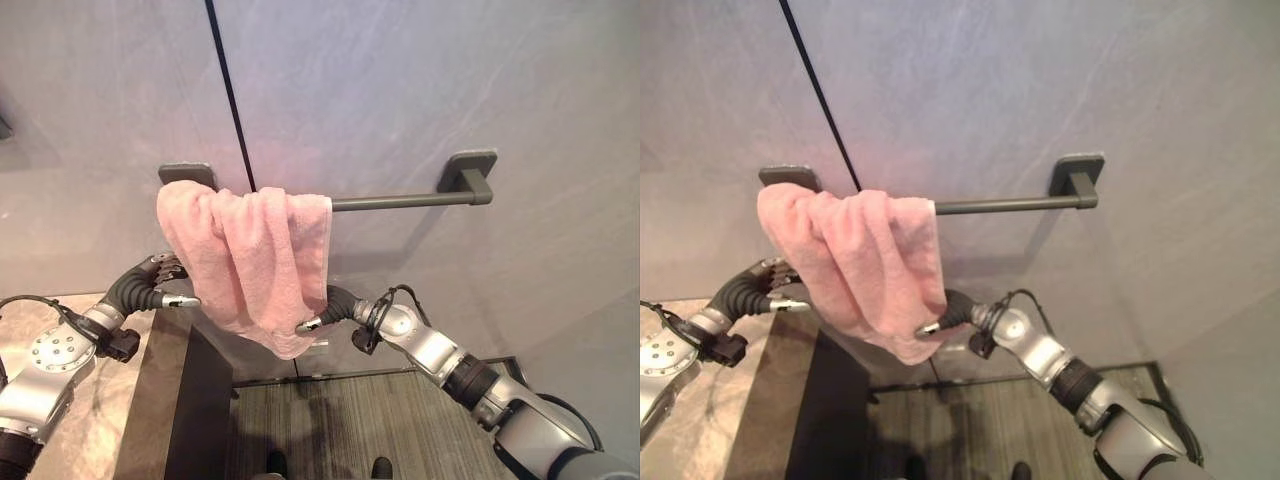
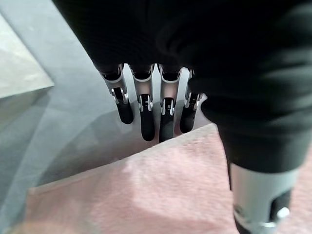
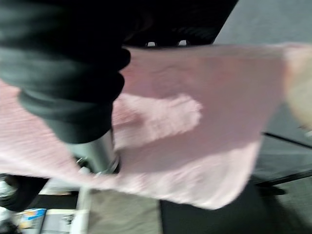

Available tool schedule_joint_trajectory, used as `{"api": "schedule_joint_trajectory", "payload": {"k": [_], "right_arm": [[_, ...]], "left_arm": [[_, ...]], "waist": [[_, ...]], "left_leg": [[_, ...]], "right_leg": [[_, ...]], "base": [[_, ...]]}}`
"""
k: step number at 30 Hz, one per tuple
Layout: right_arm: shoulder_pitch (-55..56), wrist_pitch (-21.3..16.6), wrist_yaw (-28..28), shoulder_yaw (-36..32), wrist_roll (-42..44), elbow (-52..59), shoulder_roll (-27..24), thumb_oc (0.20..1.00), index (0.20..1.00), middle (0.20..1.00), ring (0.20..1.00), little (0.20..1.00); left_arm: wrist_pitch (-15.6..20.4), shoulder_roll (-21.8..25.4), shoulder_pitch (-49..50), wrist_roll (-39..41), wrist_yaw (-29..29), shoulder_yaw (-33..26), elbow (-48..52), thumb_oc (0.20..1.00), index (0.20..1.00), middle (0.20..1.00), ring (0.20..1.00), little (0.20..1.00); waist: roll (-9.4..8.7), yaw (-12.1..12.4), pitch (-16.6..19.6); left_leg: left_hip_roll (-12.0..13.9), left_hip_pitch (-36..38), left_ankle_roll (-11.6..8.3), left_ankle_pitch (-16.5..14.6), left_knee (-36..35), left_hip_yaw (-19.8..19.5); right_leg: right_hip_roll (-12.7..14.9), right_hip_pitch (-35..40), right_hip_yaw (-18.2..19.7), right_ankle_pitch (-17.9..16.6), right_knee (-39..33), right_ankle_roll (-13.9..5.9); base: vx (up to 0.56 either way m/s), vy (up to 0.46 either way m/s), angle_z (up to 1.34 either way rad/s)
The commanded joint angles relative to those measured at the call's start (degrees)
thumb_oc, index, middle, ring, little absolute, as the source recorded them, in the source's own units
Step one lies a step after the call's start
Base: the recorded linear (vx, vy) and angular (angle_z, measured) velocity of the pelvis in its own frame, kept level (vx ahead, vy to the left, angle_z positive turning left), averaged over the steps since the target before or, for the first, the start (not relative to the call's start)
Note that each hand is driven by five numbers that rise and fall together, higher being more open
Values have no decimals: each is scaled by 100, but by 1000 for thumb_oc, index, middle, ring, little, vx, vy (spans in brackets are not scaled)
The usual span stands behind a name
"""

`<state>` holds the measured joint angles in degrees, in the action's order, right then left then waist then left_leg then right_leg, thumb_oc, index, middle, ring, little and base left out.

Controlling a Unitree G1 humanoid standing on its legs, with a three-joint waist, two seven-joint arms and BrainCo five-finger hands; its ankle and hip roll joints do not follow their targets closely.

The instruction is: Put brush and paste in cup on sink, flatten towel.

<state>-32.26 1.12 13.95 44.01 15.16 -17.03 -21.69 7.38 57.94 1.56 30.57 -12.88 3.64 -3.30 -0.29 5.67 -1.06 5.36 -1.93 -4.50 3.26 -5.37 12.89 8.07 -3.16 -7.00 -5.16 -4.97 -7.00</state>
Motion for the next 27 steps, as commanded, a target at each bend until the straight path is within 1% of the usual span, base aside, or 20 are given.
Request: {"api": "schedule_joint_trajectory", "payload": {"k": [1, 2, 3, 4, 5, 6, 7, 10, 14, 18, 20, 21, 22, 23, 24, 25, 26, 27], "right_arm": [[-172, -369, 77, -74, 553, 314, 50, 790, 790, 790, 790, 790], [-140, -362, 98, -58, 645, 367, 40, 740, 740, 740, 740, 740], [-86, -345, 156, -33, 846, 439, 38, 573, 573, 573, 573, 573], [-85, -344, 157, -36, 847, 440, 36, 426, 426, 426, 426, 426], [-65, -354, 178, -9, 929, 462, 31, 209, 209, 209, 209, 209], [-39, -359, 211, 39, 997, 486, 35, 200, 200, 200, 200, 200], [-38, -359, 211, 38, 997, 486, 34, 200, 200, 200, 200, 200], [-39, -376, 200, 137, 1055, 536, 68, 200, 200, 200, 200, 200], [14, -402, 198, 153, 1087, 562, 95, 200, 200, 200, 200, 200], [111, -413, 183, 142, 1097, 650, 35, 200, 200, 200, 200, 200], [304, -504, 110, 12, 1052, 840, -111, 200, 200, 200, 200, 200], [499, -554, 45, -175, 1261, 1058, -132, 200, 200, 200, 200, 200], [503, -549, 45, -171, 1264, 1067, -136, 200, 200, 200, 200, 200], [638, -652, -48, -363, 1396, 1423, -233, 200, 200, 200, 200, 200], [647, -747, 40, -526, 1274, 1933, -441, 200, 200, 200, 200, 200], [862, -787, 134, -715, 1372, 2436, -641, 200, 200, 200, 200, 200], [969, -838, 193, -790, 1446, 2599, -667, 200, 200, 200, 200, 200], [975, -832, 195, -781, 1449, 2612, -666, 200, 200, 200, 200, 200]], "left_arm": [[254, 240, -584, 348, -85, 245, -14, 1000, 1000, 1000, 1000, 1000], [244, 258, -600, 376, -116, 301, 18, 1000, 1000, 1000, 1000, 1000], [234, 288, -639, 419, -194, 441, 13, 1000, 1000, 1000, 1000, 1000], [235, 288, -646, 419, -195, 449, 9, 1000, 1000, 1000, 1000, 1000], [228, 332, -675, 436, -225, 494, 44, 809, 809, 809, 809, 809], [230, 353, -711, 499, -275, 577, 66, 341, 341, 341, 341, 341], [231, 353, -715, 500, -276, 581, 63, 200, 200, 200, 200, 200], [215, 334, -799, 607, -319, 767, 11, 200, 200, 200, 200, 200], [229, 284, -871, 607, -300, 871, -21, 200, 200, 200, 200, 200], [235, 229, -909, 609, -270, 915, -12, 200, 200, 200, 200, 200], [288, 106, -844, 533, -200, 881, -16, 200, 200, 200, 200, 200], [328, 3, -715, 450, -119, 709, 130, 200, 200, 200, 200, 200], [323, 1, -695, 447, -117, 694, 142, 200, 200, 200, 200, 200], [422, -99, -508, 346, 114, 402, 207, 200, 200, 200, 200, 200], [499, -86, -362, 315, 151, 179, 332, 200, 200, 200, 200, 200], [534, -36, -63, 182, 146, -195, 570, 200, 200, 200, 200, 200], [572, -40, 115, 138, 170, -370, 754, 200, 200, 200, 200, 200], [562, -42, 162, 136, 171, -408, 783, 200, 200, 200, 200, 200]], "waist": [[-198, -11, 119], [-197, -19, 119], [-195, -36, 118], [-196, -32, 118], [-195, -38, 121], [-190, -54, 126], [-190, -51, 126], [-188, -70, 126], [-190, -71, 118], [-182, -97, 120], [-185, -148, 115], [-184, -158, 113], [-182, -160, 117], [-190, -176, 110], [-202, -198, 96], [-202, -208, 96], [-218, -191, 85], [-219, -200, 91]], "left_leg": [[-201, 212, 153, -289, 37, 90], [-202, 218, 155, -292, 37, 92], [-201, 226, 154, -292, 37, 110], [-201, 227, 154, -293, 37, 111], [-197, 235, 152, -295, 37, 123], [-197, 244, 146, -295, 37, 151], [-196, 244, 146, -295, 37, 152], [-175, 243, 135, -287, 37, 190], [-159, 234, 127, -280, 37, 214], [-138, 213, 110, -263, 37, 233], [-120, 214, 101, -256, 37, 245], [-98, 218, 97, -255, 37, 269], [-97, 219, 96, -256, 37, 271], [-82, 219, 92, -243, 37, 286], [-66, 218, 84, -239, 37, 297], [-45, 227, 75, -241, 37, 313], [-28, 226, 71, -238, 37, 319], [-28, 228, 70, -239, 37, 323]], "right_leg": [[645, 135, 161, -459, 199, -438], [645, 134, 175, -459, 194, -437], [644, 132, 193, -454, 184, -440], [644, 132, 194, -454, 184, -440], [642, 130, 201, -453, 173, -444], [639, 121, 216, -450, 162, -444], [639, 120, 218, -450, 161, -444], [624, 93, 264, -452, 120, -443], [619, 72, 285, -466, 76, -448], [601, 48, 288, -458, 64, -446], [582, 36, 301, -467, 59, -443], [568, 23, 319, -462, 55, -439], [567, 22, 321, -462, 55, -439], [546, 4, 338, -459, 54, -433], [526, -26, 362, -458, 53, -439], [509, -36, 379, -442, 55, -441], [500, -41, 391, -443, 53, -442], [499, -42, 396, -443, 53, -441]], "base": [[0, 0, 0], [0, 0, 0], [0, 0, 0], [0, 0, 0], [0, 0, 0], [0, 0, 0], [0, 0, 0], [-25, -4, -4], [-25, -9, -4], [-22, -11, -8], [-25, -16, -5], [-17, -9, -4], [-16, -20, -3], [-13, -23, -4], [-14, -30, -5], [-13, -28, -6], [-5, -20, -7], [-20, -42, -9]]}}
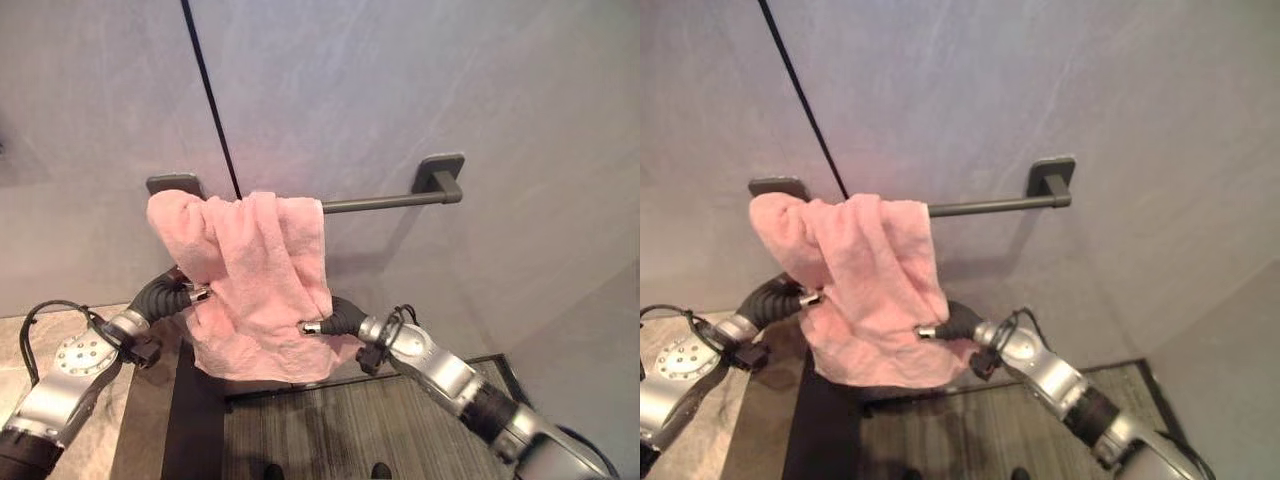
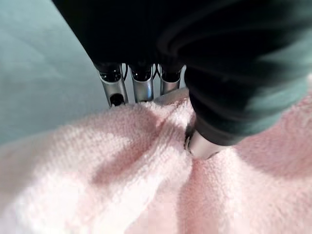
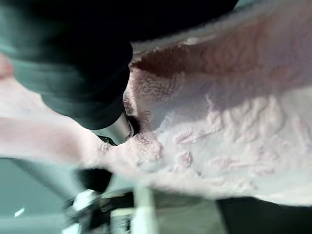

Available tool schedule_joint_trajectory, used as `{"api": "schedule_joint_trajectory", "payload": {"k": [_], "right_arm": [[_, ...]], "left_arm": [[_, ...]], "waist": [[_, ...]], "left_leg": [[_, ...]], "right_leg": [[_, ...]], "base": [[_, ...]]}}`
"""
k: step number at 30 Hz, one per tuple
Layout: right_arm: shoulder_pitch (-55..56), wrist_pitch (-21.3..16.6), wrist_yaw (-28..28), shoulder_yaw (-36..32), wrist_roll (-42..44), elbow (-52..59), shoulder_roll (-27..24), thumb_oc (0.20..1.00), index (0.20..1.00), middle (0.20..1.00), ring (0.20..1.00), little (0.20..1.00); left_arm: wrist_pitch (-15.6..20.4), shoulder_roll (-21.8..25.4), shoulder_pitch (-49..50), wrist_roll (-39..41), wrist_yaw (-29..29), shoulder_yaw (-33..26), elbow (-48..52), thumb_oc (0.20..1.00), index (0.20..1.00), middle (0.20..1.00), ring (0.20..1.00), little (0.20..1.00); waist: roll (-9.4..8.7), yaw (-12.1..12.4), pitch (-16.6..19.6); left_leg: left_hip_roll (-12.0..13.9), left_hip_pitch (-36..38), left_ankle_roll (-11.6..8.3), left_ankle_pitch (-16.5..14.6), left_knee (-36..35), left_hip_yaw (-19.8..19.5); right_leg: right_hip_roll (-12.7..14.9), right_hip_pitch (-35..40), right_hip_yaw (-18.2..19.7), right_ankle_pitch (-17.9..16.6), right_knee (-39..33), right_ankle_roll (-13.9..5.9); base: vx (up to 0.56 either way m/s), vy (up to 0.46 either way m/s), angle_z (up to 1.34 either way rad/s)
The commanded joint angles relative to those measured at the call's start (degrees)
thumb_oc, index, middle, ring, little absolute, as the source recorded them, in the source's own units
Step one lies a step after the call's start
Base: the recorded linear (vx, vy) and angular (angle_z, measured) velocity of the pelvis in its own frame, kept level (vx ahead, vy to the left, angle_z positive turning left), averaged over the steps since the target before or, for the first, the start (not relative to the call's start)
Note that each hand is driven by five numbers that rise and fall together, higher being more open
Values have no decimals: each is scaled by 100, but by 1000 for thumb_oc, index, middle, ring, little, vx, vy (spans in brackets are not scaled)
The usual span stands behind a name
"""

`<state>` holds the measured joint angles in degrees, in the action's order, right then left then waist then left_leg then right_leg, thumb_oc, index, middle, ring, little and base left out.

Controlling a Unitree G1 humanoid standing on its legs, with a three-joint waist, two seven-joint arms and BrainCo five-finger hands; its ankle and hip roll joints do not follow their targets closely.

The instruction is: Put brush and paste in cup on sink, flatten towel.

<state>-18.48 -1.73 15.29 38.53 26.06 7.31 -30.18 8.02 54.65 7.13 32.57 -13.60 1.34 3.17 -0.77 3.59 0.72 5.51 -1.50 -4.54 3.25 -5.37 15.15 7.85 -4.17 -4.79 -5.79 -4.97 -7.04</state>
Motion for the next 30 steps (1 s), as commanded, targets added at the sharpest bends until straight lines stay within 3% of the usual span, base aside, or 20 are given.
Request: {"api": "schedule_joint_trajectory", "payload": {"k": [1, 4, 6, 12, 14, 17, 18, 23, 25, 28, 29, 30], "right_arm": [[-189, -679, 87, -489, 386, 730, -14, 200, 200, 200, 200, 200], [241, -740, 298, -604, 842, 1363, -191, 200, 200, 200, 200, 200], [317, -750, 361, -595, 947, 1469, -270, 200, 200, 200, 200, 200], [464, -748, 354, -511, 1068, 1417, -385, 200, 200, 200, 200, 200], [425, -739, 201, -307, 889, 660, -151, 200, 200, 200, 200, 200], [320, -726, 0, -210, 623, 159, 100, 200, 200, 200, 200, 200], [283, -794, -250, -199, 576, -283, 377, 200, 200, 200, 200, 200], [339, -949, -236, -482, 740, 127, 386, 200, 200, 200, 200, 200], [500, -1129, -293, -765, 784, 544, 327, 200, 200, 200, 200, 200], [529, -1291, -406, -938, 848, 861, 298, 200, 200, 200, 200, 200], [588, -1389, -137, -1049, 1258, 1267, 350, 200, 200, 200, 200, 200], [594, -1386, -130, -1053, 1267, 1273, 341, 200, 200, 200, 200, 200]], "left_arm": [[576, 336, 0, 17, 222, -634, 512, 200, 200, 200, 200, 200], [713, 351, 522, 570, -1, -1179, 1297, 200, 200, 200, 200, 200], [739, 320, 560, 740, -53, -1225, 1440, 200, 200, 200, 200, 200], [789, 206, 231, 999, -181, -736, 1601, 200, 200, 200, 200, 200], [724, -57, -139, 1143, -230, -10, 1261, 200, 200, 200, 200, 200], [654, -202, -382, 1094, -224, 430, 1028, 200, 200, 200, 200, 200], [617, -445, -566, 1015, -80, 766, 761, 200, 200, 200, 200, 200], [652, -511, -633, 1044, -130, 753, 1012, 200, 200, 200, 200, 200], [695, -824, -501, 1071, -60, 641, 1055, 200, 200, 200, 200, 200], [860, -692, -591, 900, -2, 511, 1313, 200, 200, 200, 200, 200], [792, -1044, -658, 1793, -363, 449, 1635, 391, 391, 391, 391, 391], [789, -1047, -655, 1805, -374, 445, 1635, 388, 388, 388, 388, 388]], "waist": [[-192, 31, -96], [-225, 66, -90], [-228, 55, -78], [-220, 15, -36], [-200, -17, -18], [-180, -15, -5], [-163, -29, 10], [-160, -85, 24], [-173, -117, 51], [-156, -120, 57], [-171, -163, 65], [-166, -160, 66]], "left_leg": [[-4, 186, 63, -227, 37, 117], [47, 203, 39, -223, 37, 125], [55, 205, 28, -220, 37, 104], [71, 182, -11, -184, 37, 28], [83, 190, -16, -175, 37, 5], [92, 206, -17, -169, 37, 17], [95, 215, -18, -160, 37, 20], [105, 214, -21, -155, 37, 37], [113, 231, -18, -160, 37, 35], [120, 230, -22, -148, 37, 24], [130, 234, -27, -152, 37, 45], [131, 236, -27, -154, 37, 46]], "right_leg": [[492, 36, 205, -388, 49, -448], [461, 39, 230, -390, 19, -455], [459, 54, 214, -378, 9, -450], [469, 119, 108, -334, -1, -413], [461, 141, 75, -325, -2, -391], [450, 149, 82, -327, -3, -386], [443, 154, 84, -330, -3, -380], [430, 124, 126, -345, -3, -393], [426, 131, 131, -339, -3, -390], [414, 136, 130, -344, -3, -392], [414, 113, 158, -346, -3, -403], [413, 115, 159, -345, -3, -404]], "base": [[-22, -44, -12], [-29, -42, -16], [-9, -13, -2], [-10, -18, 3], [-12, -5, 3], [-10, -3, 2], [0, 0, 0], [0, 0, 0], [0, 0, 0], [0, 0, 0], [0, 0, 0], [-10, -4, -5]]}}
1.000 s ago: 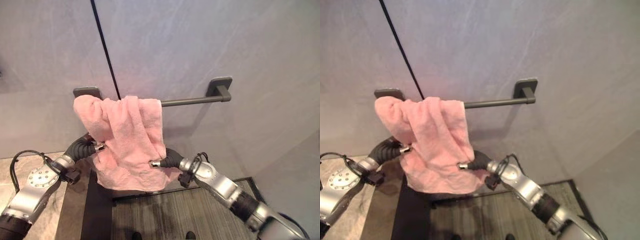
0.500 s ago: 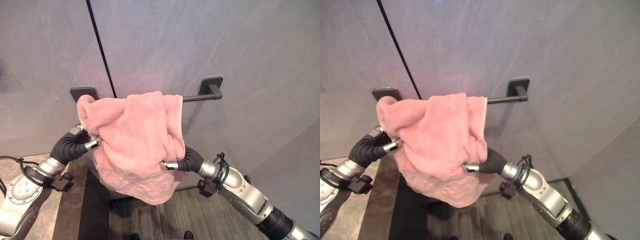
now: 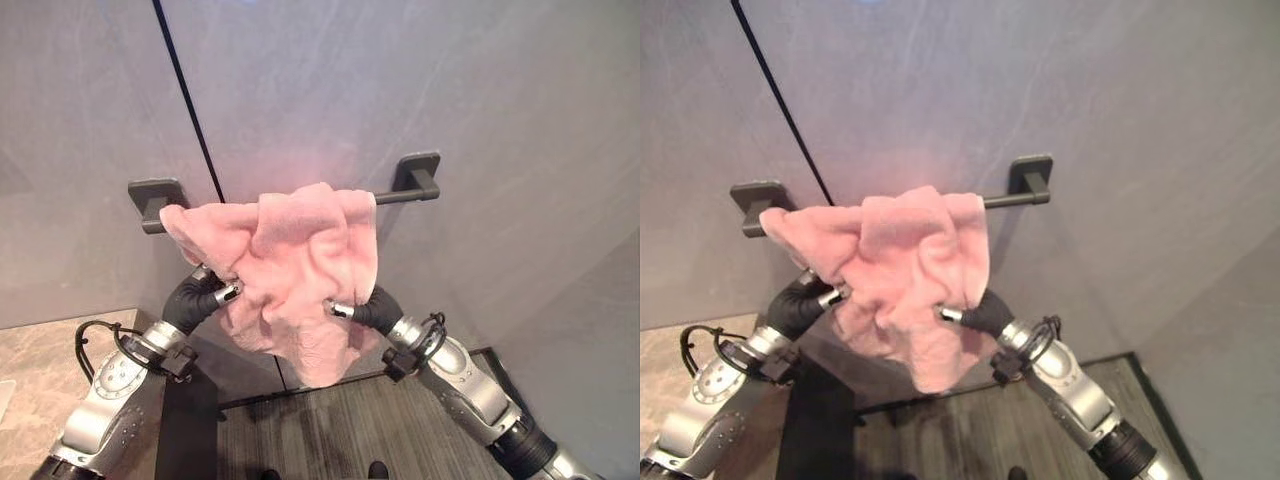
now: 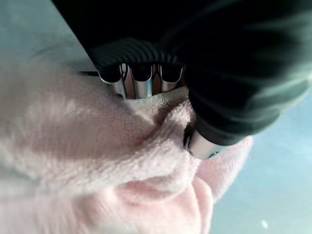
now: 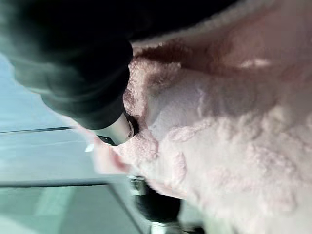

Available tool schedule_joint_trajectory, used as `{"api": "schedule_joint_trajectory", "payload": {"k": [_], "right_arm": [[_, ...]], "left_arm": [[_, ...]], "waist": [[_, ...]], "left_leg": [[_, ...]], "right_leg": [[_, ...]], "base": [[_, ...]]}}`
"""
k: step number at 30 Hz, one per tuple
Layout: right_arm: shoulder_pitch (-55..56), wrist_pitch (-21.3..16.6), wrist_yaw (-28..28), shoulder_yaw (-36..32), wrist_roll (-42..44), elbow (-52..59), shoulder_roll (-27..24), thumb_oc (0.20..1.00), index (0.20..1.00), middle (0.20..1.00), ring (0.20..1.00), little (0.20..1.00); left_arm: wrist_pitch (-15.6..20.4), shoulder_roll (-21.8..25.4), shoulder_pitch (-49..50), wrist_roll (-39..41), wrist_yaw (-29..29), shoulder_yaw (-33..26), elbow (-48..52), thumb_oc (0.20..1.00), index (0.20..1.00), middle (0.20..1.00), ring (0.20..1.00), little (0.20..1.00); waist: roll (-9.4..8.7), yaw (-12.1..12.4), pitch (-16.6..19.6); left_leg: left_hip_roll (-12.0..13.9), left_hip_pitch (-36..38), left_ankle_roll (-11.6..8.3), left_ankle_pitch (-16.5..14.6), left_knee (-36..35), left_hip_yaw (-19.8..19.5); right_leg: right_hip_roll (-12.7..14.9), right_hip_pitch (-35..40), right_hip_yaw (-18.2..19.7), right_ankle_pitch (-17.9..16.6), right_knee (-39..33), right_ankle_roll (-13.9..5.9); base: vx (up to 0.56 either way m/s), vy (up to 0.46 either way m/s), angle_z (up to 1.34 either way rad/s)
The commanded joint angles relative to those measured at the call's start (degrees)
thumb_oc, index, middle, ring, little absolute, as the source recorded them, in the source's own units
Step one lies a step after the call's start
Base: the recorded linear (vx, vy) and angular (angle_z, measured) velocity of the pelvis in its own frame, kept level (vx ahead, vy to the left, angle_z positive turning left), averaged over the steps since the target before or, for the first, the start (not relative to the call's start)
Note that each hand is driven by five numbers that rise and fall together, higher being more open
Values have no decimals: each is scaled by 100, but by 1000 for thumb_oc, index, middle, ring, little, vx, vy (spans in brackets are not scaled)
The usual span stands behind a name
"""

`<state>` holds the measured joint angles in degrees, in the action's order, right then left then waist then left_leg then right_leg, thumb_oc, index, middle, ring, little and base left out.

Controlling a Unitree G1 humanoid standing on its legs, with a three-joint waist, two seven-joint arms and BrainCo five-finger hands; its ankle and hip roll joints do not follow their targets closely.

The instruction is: Put brush and paste in cup on sink, flatten towel.

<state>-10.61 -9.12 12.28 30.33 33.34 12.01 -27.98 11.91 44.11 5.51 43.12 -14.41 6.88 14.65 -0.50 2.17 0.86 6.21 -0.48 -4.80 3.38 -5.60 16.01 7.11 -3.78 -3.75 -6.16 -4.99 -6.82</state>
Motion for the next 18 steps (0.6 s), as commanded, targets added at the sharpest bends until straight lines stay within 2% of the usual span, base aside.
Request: {"api": "schedule_joint_trajectory", "payload": {"k": [1, 2, 3, 4, 6, 7, 9, 10, 12, 13, 15, 16, 18], "right_arm": [[-104, -703, 330, -246, 751, 908, 151, 200, 200, 200, 200, 200], [62, -722, 337, -361, 783, 1058, 190, 200, 200, 200, 200, 200], [66, -721, 335, -358, 782, 1061, 190, 200, 200, 200, 200, 200], [52, -757, 176, -333, 687, 923, 172, 200, 200, 200, 200, 200], [-6, -755, 93, -296, 575, 800, 163, 200, 200, 200, 200, 200], [-22, -616, -189, -156, 393, 268, 196, 200, 200, 200, 200, 200], [-28, -587, -229, -133, 477, 135, 243, 200, 200, 200, 200, 200], [-115, -588, -22, -147, 488, 314, 178, 200, 200, 200, 200, 200], [-89, -619, 53, -158, 530, 417, 137, 200, 200, 200, 200, 200], [-102, -637, -87, -250, 230, 436, 32, 200, 200, 200, 200, 200], [-128, -617, -220, -239, 156, 320, 44, 200, 200, 200, 200, 200], [-146, -629, -274, -283, 254, 347, 57, 200, 200, 200, 200, 200], [-209, -624, 55, -150, 614, 497, 62, 200, 200, 200, 200, 200]], "left_arm": [[398, -272, -447, 879, -312, -90, 445, 354, 354, 354, 354, 354], [432, -478, -232, 602, -241, -130, 429, 304, 304, 304, 304, 304], [431, -481, -224, 597, -237, -131, 434, 304, 304, 304, 304, 304], [512, -328, -106, 52, 24, -159, 310, 200, 200, 200, 200, 200], [564, -229, -127, -134, 101, -122, 215, 200, 200, 200, 200, 200], [554, -10, -263, -328, 155, 86, 9, 200, 200, 200, 200, 200], [593, 65, -381, -356, 159, 139, 93, 200, 200, 200, 200, 200], [548, -47, -436, -95, 53, 131, 288, 200, 200, 200, 200, 200], [522, -103, -364, -112, 62, 145, 213, 200, 200, 200, 200, 200], [492, -20, -272, -579, 223, 105, 49, 200, 200, 200, 200, 200], [564, 113, -328, -749, 282, 86, 99, 200, 200, 200, 200, 200], [591, 143, -383, -530, 200, 94, 245, 200, 200, 200, 200, 200], [496, -25, -365, -448, 247, 232, 15, 200, 200, 200, 200, 200]], "waist": [[-206, -36, 59], [-202, -42, 85], [-201, -45, 90], [-182, -15, 96], [-171, -14, 90], [-131, -44, 92], [-123, -49, 91], [-121, -59, 79], [-122, -58, 70], [-117, -27, 66], [-103, -17, 61], [-105, -44, 48], [-106, -28, 21]], "left_leg": [[65, 141, -1, -176, 60, -31], [63, 153, 5, -187, 60, -36], [63, 152, 5, -187, 60, -37], [65, 150, 4, -174, 60, -44], [68, 143, -2, -165, 60, -42], [75, 135, -15, -144, 60, -12], [81, 133, -23, -144, 60, 8], [89, 121, -28, -148, 60, 44], [94, 113, -29, -144, 60, 48], [108, 98, -32, -129, 60, 23], [120, 85, -43, -111, 60, 13], [123, 73, -52, -102, 60, 19], [136, 44, -58, -92, 60, 7]], "right_leg": [[489, 74, 55, -300, -1, -425], [486, 76, 57, -290, -1, -423], [486, 76, 56, -289, -1, -423], [491, 83, 37, -295, -1, -419], [489, 79, 40, -301, -1, -421], [490, 56, 63, -327, -1, -424], [482, 27, 98, -337, -1, -424], [467, -25, 134, -330, -1, -430], [462, -42, 140, -328, -1, -427], [463, -37, 120, -324, -1, -419], [463, -34, 110, -322, -1, -418], [456, -50, 111, -333, -1, -423], [443, -74, 100, -330, -1, -417]], "base": [[1, -5, -5], [1, -5, -5], [0, 0, 0], [0, 0, 0], [-17, 0, 0], [0, 0, 0], [-17, 3, 0], [-22, 7, -5], [-8, -11, -6], [-3, -22, -5], [0, -11, -2], [0, 0, 0], [-4, -5, 2]]}}
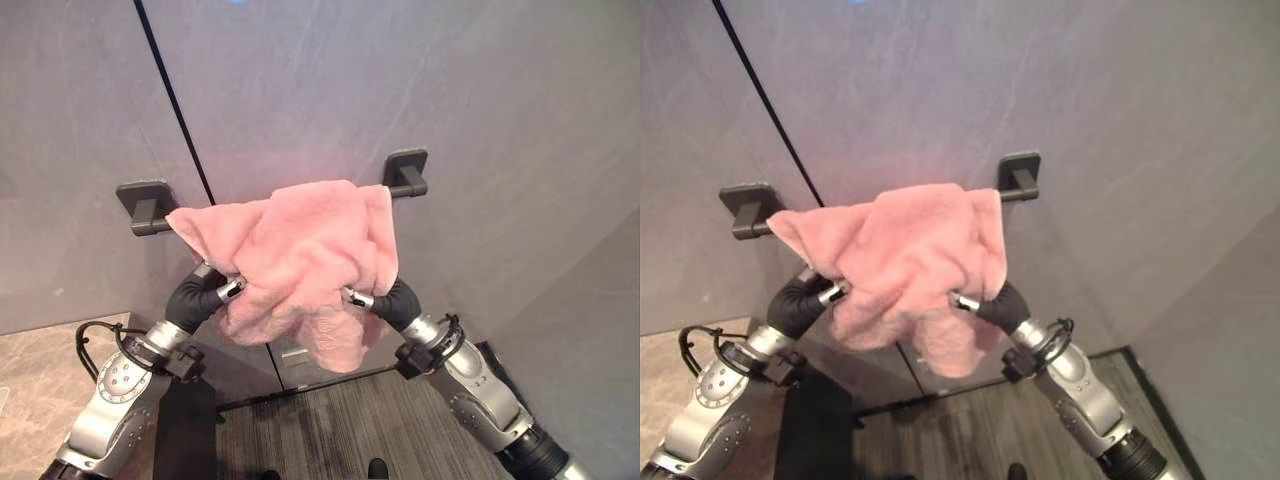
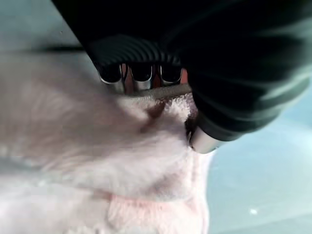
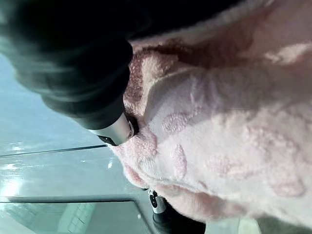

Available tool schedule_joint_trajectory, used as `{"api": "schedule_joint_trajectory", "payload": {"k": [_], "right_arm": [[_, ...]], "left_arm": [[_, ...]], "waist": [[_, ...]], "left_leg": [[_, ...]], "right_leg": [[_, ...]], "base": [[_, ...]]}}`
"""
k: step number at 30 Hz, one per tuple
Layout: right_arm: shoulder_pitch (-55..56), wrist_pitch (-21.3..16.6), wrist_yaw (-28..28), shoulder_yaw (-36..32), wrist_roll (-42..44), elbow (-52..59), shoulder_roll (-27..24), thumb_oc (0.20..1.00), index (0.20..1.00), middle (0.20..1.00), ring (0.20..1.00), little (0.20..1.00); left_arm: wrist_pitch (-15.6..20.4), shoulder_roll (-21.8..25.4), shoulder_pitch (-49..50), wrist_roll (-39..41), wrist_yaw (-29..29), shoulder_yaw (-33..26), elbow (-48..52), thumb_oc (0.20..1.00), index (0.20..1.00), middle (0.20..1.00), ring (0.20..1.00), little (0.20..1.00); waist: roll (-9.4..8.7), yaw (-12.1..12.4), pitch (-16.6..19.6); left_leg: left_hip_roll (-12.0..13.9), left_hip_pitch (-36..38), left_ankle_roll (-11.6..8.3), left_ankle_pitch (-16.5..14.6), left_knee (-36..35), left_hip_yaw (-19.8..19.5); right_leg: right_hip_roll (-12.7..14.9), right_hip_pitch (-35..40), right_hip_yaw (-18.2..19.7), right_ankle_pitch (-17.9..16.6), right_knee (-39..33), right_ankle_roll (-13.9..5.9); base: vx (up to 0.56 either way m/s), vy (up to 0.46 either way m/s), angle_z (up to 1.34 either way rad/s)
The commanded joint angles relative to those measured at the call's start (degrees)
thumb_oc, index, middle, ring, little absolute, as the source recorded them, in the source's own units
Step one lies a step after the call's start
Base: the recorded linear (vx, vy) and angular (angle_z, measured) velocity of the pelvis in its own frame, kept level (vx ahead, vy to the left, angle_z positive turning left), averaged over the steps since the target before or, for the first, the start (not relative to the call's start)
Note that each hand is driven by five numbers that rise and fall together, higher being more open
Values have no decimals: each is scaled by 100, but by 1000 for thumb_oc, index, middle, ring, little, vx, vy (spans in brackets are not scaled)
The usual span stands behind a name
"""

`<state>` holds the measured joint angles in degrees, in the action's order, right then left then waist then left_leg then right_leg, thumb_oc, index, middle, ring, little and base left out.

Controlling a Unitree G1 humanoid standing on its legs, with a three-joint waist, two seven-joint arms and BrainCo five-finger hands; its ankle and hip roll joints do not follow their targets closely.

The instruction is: Put brush and paste in cup on sink, flatten towel.

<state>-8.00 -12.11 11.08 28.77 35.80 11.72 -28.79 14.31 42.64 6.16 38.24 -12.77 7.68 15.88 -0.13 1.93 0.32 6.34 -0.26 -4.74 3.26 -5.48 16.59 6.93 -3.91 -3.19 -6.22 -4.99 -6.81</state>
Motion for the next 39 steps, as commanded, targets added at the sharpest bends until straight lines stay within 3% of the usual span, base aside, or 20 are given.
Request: {"api": "schedule_joint_trajectory", "payload": {"k": [1, 3, 5, 6, 9, 11, 12, 18, 19, 20, 25, 31, 35, 39], "right_arm": [[-470, -417, 162, -35, 513, 609, 153, 200, 200, 200, 200, 200], [-354, -451, 375, -300, 570, 1061, 150, 200, 200, 200, 200, 200], [-167, -609, -69, -531, 48, 795, 17, 200, 200, 200, 200, 200], [-167, -512, -284, -493, -246, 584, 57, 200, 200, 200, 200, 200], [-165, -407, -5, -362, 38, 576, 43, 200, 200, 200, 200, 200], [-85, -308, -106, -308, -278, 281, -3, 200, 200, 200, 200, 200], [-22, -216, -395, -251, -623, -227, 34, 200, 200, 200, 200, 200], [18, -36, -331, -10, -777, -719, 136, 200, 200, 200, 200, 200], [35, -5, -349, 19, -789, -856, 157, 1000, 1000, 1000, 1000, 1000], [29, 41, -503, 49, -1037, -1195, 202, 1000, 1000, 1000, 1000, 1000], [65, 87, -712, 78, -1132, -1741, 321, 1000, 1000, 1000, 1000, 1000], [472, 38, -897, -312, -935, -1952, 324, 1000, 1000, 1000, 1000, 1000], [895, -122, -1262, -910, -1205, -2035, 272, 1000, 1000, 1000, 1000, 1000], [1554, -505, -1975, -1963, -1979, -1882, 179, 1000, 1000, 1000, 1000, 1000]], "left_arm": [[307, 201, -476, -288, 203, 90, -34, 200, 200, 200, 200, 200], [316, 292, -305, 121, -132, -169, 363, 200, 200, 200, 200, 200], [284, -74, -119, 46, 64, -103, 24, 200, 200, 200, 200, 200], [331, -18, -191, -340, 206, -45, -110, 200, 200, 200, 200, 200], [279, 42, -167, -66, 145, -17, 24, 200, 200, 200, 200, 200], [115, 13, 11, -431, 313, 27, -352, 200, 200, 200, 200, 200], [106, 65, 18, -1158, 540, 121, -799, 200, 200, 200, 200, 200], [-66, -292, -50, -1371, 509, 556, -1566, 200, 200, 200, 200, 200], [-80, -327, -63, -1545, 552, 613, -1679, 790, 790, 790, 790, 790], [-167, -461, -101, -2045, 740, 716, -2065, 1000, 1000, 1000, 1000, 1000], [-264, -792, -302, -2834, 1030, 976, -2702, 1000, 1000, 1000, 1000, 1000], [-203, -935, -237, -2872, 1161, 952, -2680, 1000, 1000, 1000, 1000, 1000], [-132, -991, 30, -2892, 1479, 563, -2595, 1000, 1000, 1000, 1000, 1000], [56, -870, 712, -3594, 2093, -324, -2152, 1000, 1000, 1000, 1000, 1000]], "waist": [[-135, 22, 65], [-137, 21, 44], [-143, -34, 50], [-134, -42, 48], [-133, -46, 55], [-130, -38, 51], [-122, -36, 47], [-118, -48, 69], [-121, -46, 76], [-126, -61, 72], [-131, -85, 84], [-141, -158, 97], [-126, -210, 82], [-86, -255, 51]], "left_leg": [[125, -11, -72, -65, 48, -82], [134, -42, -78, -63, 48, -117], [143, -51, -82, -52, 48, -129], [143, -49, -84, -48, 48, -144], [158, -58, -82, -53, 48, -166], [145, -45, -78, -55, 48, -198], [141, -38, -75, -58, 48, -205], [131, 15, -65, -86, 48, -179], [129, 17, -64, -89, 48, -178], [127, 21, -63, -84, 48, -172], [148, -7, -73, -64, 48, -171], [173, -54, -90, -40, 48, -201], [176, -91, -102, -22, 48, -197], [190, -131, -111, -23, 48, -202]], "right_leg": [[454, -64, 19, -318, -1, -409], [453, -58, -18, -300, -1, -416], [449, -52, -41, -299, -1, -406], [440, -32, -55, -298, -1, -392], [434, -8, -95, -278, -1, -387], [434, 20, -129, -265, -1, -372], [437, 51, -149, -256, -1, -358], [459, 86, -165, -237, -1, -362], [461, 90, -171, -235, -1, -362], [461, 93, -157, -245, -1, -361], [456, 69, -151, -249, -1, -357], [444, 43, -169, -262, -1, -356], [444, 4, -175, -264, -1, -365], [438, -50, -167, -264, -1, -386]], "base": [[0, 0, 0], [7, -6, 7], [17, -16, 9], [0, 0, 0], [23, -11, 2], [0, 0, 0], [13, 2, 4], [21, 12, 7], [11, 4, 3], [4, 3, 3], [-3, -1, -1], [0, 0, 0], [0, 0, 0], [0, 0, 0]]}}
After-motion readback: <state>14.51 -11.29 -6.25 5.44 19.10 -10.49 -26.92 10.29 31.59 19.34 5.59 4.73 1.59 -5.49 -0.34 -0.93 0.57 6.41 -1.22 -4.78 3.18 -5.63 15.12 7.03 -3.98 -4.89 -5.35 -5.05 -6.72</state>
